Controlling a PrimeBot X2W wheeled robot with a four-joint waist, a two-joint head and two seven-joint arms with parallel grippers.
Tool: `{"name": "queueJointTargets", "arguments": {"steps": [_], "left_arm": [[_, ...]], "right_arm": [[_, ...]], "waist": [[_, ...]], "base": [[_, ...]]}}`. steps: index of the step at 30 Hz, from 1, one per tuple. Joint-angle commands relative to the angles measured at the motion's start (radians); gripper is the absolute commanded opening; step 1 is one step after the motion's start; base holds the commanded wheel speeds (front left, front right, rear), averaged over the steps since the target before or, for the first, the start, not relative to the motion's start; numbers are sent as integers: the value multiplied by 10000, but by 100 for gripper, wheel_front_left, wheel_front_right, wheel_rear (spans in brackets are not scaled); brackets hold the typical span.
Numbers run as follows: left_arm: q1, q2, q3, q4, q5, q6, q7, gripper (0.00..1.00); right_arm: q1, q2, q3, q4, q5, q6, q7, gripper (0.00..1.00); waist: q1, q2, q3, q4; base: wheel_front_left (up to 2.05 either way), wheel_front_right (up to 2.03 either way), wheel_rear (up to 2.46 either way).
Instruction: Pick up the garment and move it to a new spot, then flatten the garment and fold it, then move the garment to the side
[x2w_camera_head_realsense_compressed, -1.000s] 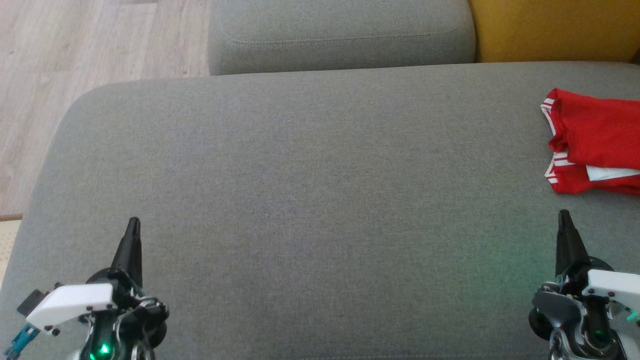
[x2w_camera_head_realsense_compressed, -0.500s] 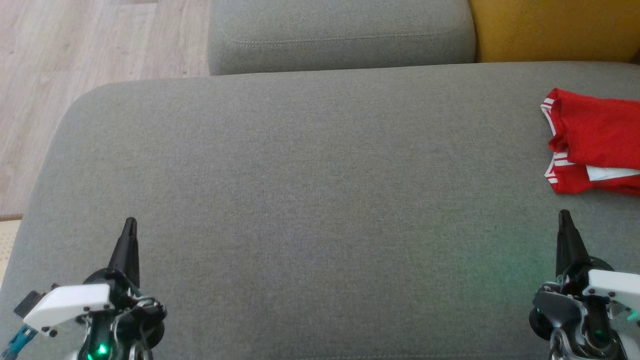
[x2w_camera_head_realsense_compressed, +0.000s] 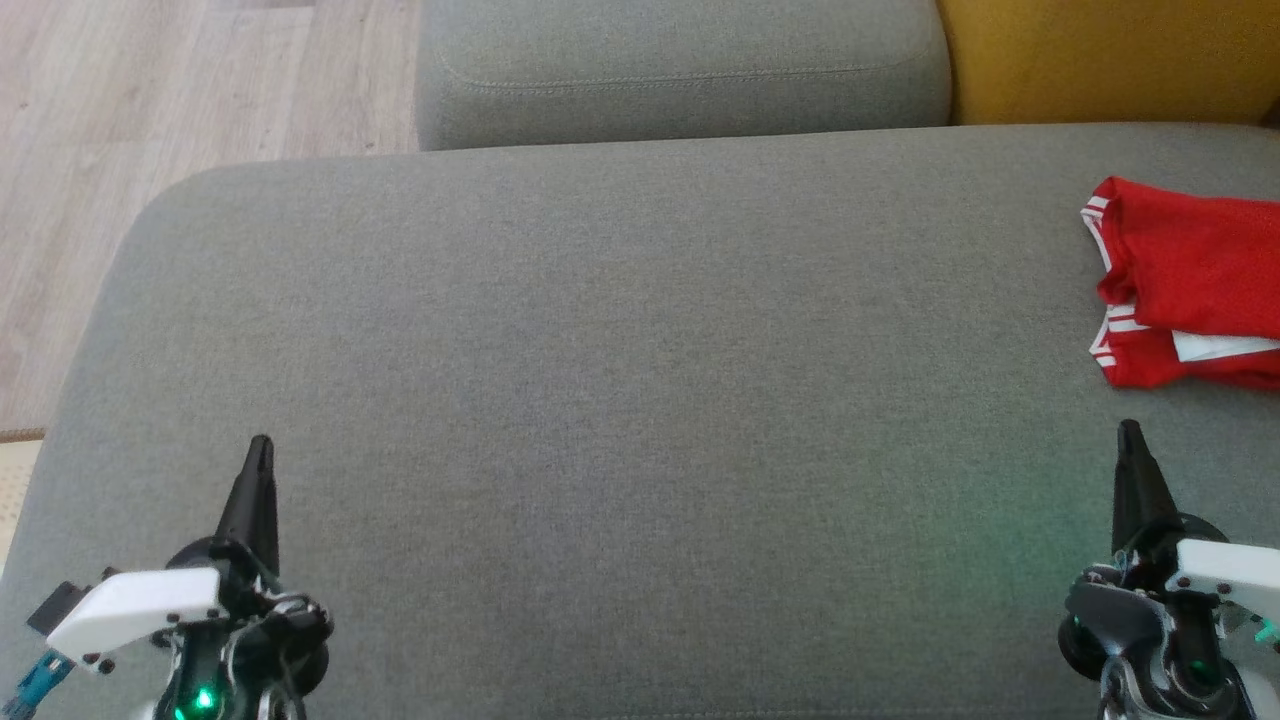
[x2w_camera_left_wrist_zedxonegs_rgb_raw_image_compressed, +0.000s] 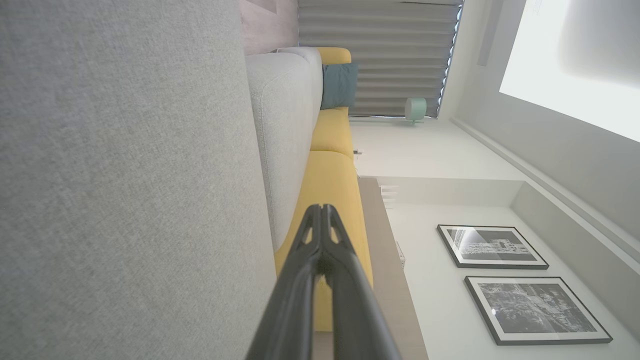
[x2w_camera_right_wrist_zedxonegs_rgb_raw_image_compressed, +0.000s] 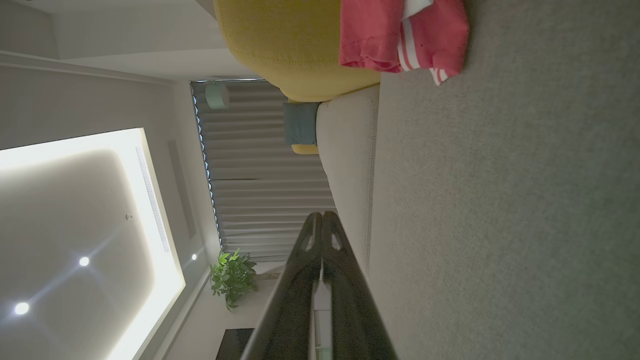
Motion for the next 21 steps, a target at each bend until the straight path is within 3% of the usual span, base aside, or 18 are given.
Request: {"name": "queueJointTargets", "arguments": {"steps": [1, 21], "left_arm": [[-534, 58, 323, -261, 107, -73, 87, 0], [-536, 38, 350, -260, 130, -73, 109, 0]], "right_arm": [[-496, -78, 199, -367, -47, -7, 70, 0], [-498, -66, 182, -366, -61, -7, 84, 0]], "waist": [[0, 0, 0, 0], [0, 0, 0, 0]], "base": [[0, 0, 0], [0, 0, 0]]}}
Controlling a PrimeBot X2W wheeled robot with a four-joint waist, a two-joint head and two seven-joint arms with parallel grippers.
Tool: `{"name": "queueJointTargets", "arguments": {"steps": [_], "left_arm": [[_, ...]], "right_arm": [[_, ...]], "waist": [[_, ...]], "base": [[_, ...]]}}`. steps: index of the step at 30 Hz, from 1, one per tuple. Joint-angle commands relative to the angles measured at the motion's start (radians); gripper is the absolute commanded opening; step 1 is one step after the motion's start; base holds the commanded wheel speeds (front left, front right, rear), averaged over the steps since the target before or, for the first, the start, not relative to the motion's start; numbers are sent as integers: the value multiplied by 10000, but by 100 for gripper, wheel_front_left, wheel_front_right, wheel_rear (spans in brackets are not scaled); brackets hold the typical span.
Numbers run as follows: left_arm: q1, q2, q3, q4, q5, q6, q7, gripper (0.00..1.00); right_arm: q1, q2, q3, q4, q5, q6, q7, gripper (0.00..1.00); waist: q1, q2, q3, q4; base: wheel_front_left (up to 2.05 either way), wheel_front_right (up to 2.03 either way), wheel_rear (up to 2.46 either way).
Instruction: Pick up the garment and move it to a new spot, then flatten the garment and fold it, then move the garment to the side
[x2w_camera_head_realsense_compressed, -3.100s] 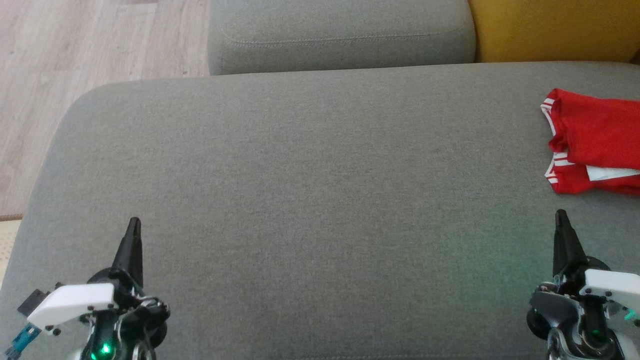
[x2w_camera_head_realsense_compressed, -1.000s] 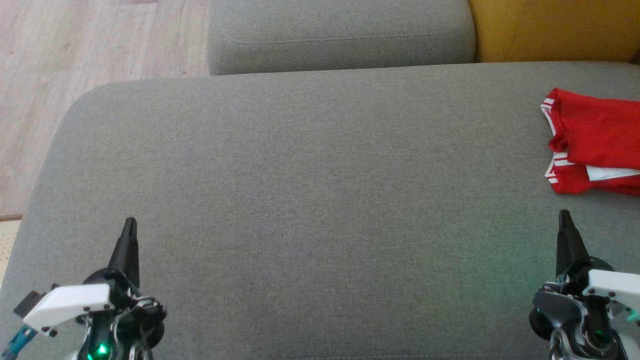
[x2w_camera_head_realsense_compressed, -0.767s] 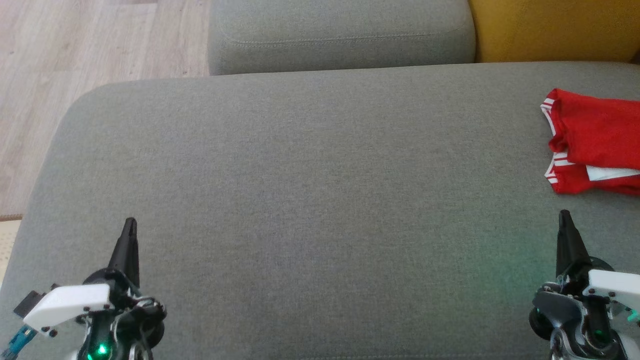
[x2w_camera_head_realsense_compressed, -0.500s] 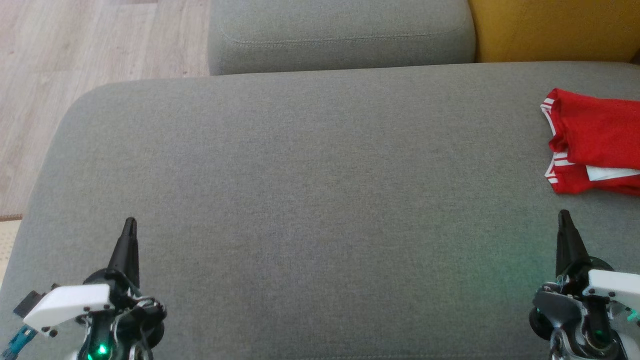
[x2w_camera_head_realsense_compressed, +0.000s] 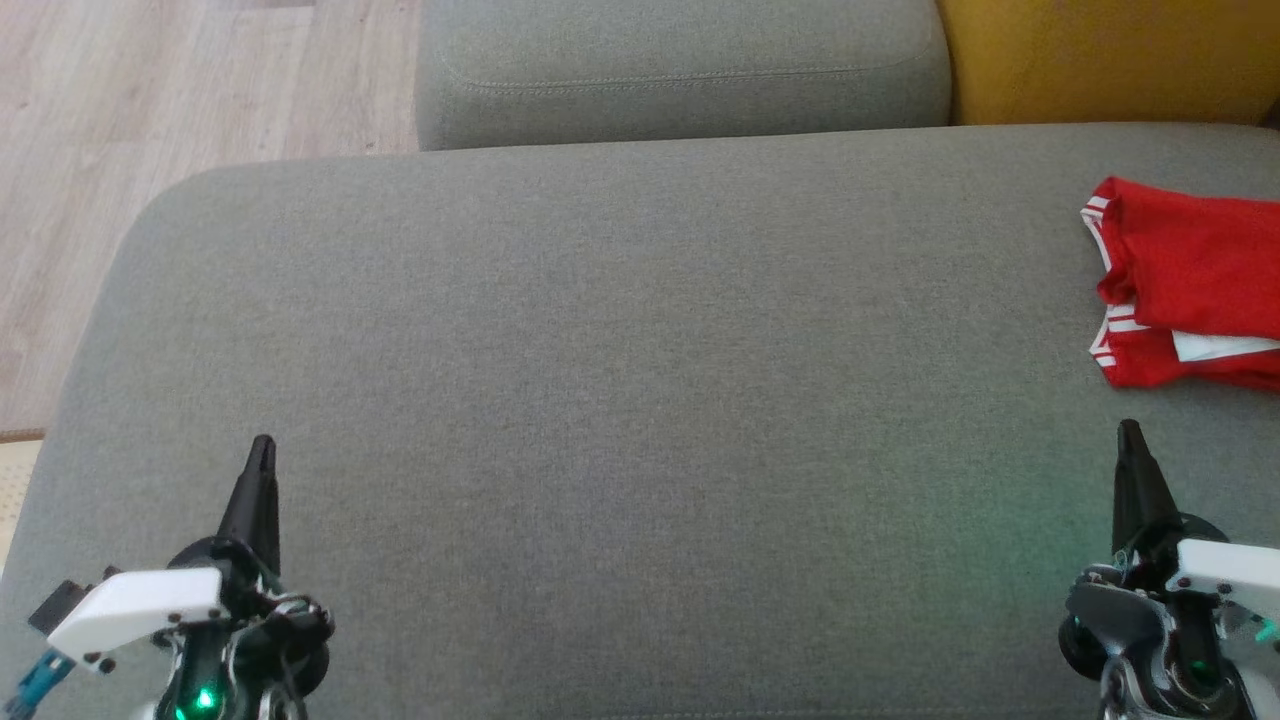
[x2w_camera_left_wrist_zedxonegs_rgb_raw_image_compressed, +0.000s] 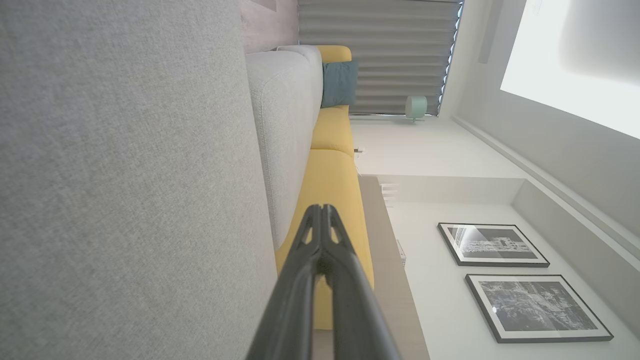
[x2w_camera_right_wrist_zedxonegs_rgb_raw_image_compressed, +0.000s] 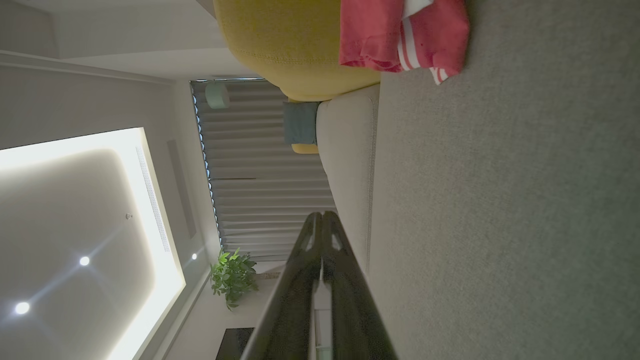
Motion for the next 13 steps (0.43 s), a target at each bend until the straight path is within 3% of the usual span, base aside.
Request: {"name": "queueJointTargets", "arguments": {"steps": [1, 13], "left_arm": [[-536, 63, 330, -260, 72, -73, 37, 0], [-538, 53, 344, -260, 83, -73, 48, 0]], "right_arm": [[-498, -69, 201, -366, -62, -7, 44, 0], [-499, -64, 193, -366, -69, -7, 50, 0]], "waist": [[0, -1, 0, 0], [0, -1, 0, 0]], "base": [[0, 0, 0], [0, 0, 0]]}}
